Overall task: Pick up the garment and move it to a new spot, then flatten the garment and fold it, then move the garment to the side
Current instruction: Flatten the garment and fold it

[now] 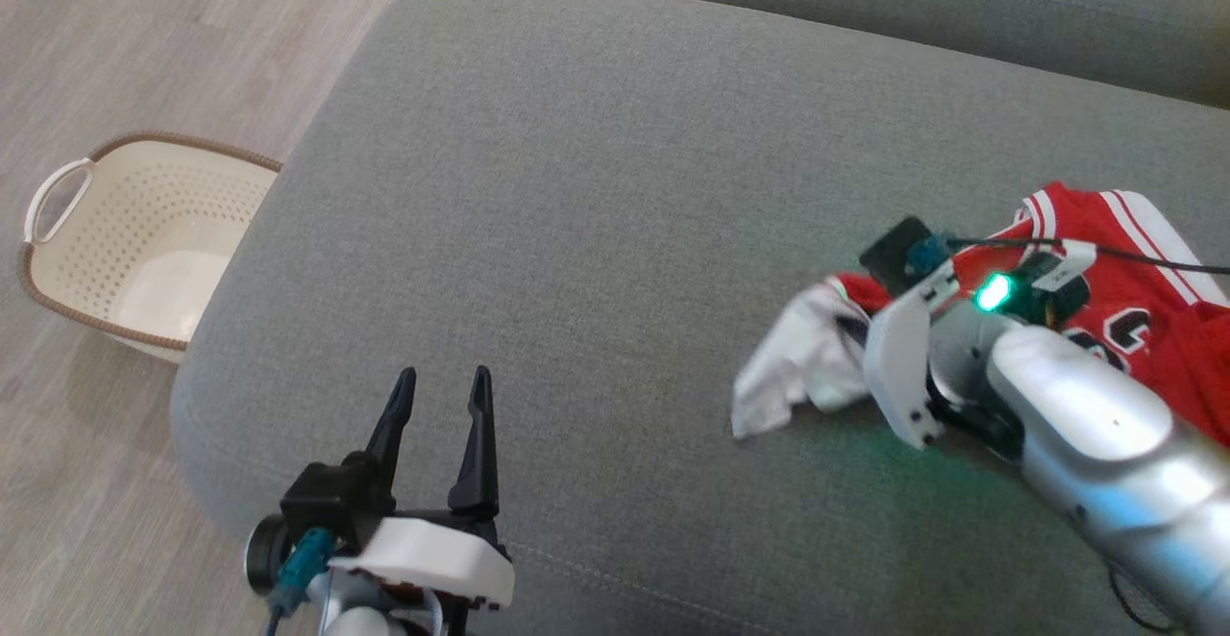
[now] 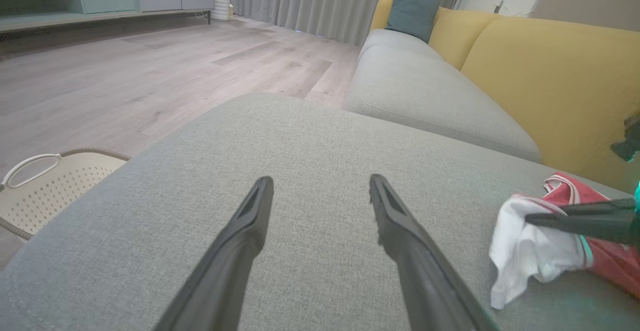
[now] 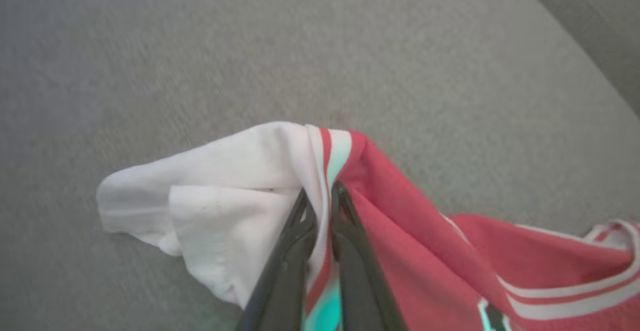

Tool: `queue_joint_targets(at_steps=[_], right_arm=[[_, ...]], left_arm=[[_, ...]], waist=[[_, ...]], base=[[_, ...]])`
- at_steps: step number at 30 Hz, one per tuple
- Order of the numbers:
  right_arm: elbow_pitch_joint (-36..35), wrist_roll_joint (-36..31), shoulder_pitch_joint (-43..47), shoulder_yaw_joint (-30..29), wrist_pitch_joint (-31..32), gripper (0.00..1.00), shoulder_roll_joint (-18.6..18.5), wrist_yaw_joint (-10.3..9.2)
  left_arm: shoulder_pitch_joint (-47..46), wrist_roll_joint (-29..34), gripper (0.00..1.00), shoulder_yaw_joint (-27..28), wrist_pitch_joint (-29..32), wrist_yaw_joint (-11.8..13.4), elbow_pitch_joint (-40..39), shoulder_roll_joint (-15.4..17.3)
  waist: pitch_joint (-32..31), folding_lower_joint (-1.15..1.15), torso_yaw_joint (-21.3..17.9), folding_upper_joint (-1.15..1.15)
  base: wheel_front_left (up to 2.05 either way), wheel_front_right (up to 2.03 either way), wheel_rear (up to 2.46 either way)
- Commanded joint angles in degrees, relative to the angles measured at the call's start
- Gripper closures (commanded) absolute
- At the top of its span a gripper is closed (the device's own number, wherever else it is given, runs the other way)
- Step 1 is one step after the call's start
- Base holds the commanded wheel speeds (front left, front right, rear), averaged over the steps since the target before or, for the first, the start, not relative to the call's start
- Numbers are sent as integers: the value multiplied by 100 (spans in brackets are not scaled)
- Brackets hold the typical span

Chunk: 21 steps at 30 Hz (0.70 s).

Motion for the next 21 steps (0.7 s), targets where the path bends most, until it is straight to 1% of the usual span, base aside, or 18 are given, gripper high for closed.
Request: queue_joint_targets(at_steps=[1,5,8,11,14,15,16,17,18,21], right_arm=[[-92,-70,-313,-135,-205,100,95,-5],[194,-266,-562,-547,-1003,100,489,-5],[427,-550,-763,-737,-1516,100,765,-5],[720,-787,-839,-763,-1872,100,1049,-5],[1097,-869,-795,-721,-2136,100,1323,-5],[1217,-885,-783,-716,-2270,87,1409,-5],[1348,-908,-775,-721,-2408,64,1489,-5],[1464,-922,-757,-702,-2537,21,1577,-5],[1561,-914,-734,-656,-2640,0,1659,-5],[1766,-795,-681,-491,-2802,0,1819,-5]], left_arm=[[-230,21,0,230,-70,5,-192,-28],[-227,42,0,252,-70,-14,-179,-28],[-230,53,0,257,-70,-28,-175,-28],[-243,63,0,255,-70,-43,-177,-28],[-266,70,0,250,-70,-52,-175,-28],[-276,71,0,249,-70,-53,-176,-28],[-286,72,0,250,-70,-50,-178,-28],[-297,72,0,251,-70,-46,-182,-28],[-306,73,0,256,-70,-39,-188,-28],[-318,85,0,286,-70,-13,-204,-28]], waist=[[-11,0,-1,0],[-34,0,4,0],[-31,0,17,0],[-7,0,39,0],[36,0,63,0],[55,0,68,0],[78,0,67,0],[98,0,63,0],[120,0,51,0],[154,0,-27,0]], base=[[0,0,0],[0,0,0],[0,0,0],[0,0,0],[0,0,0],[0,0,0],[0,0,0],[0,0,0],[0,0,0],[0,0,0]])
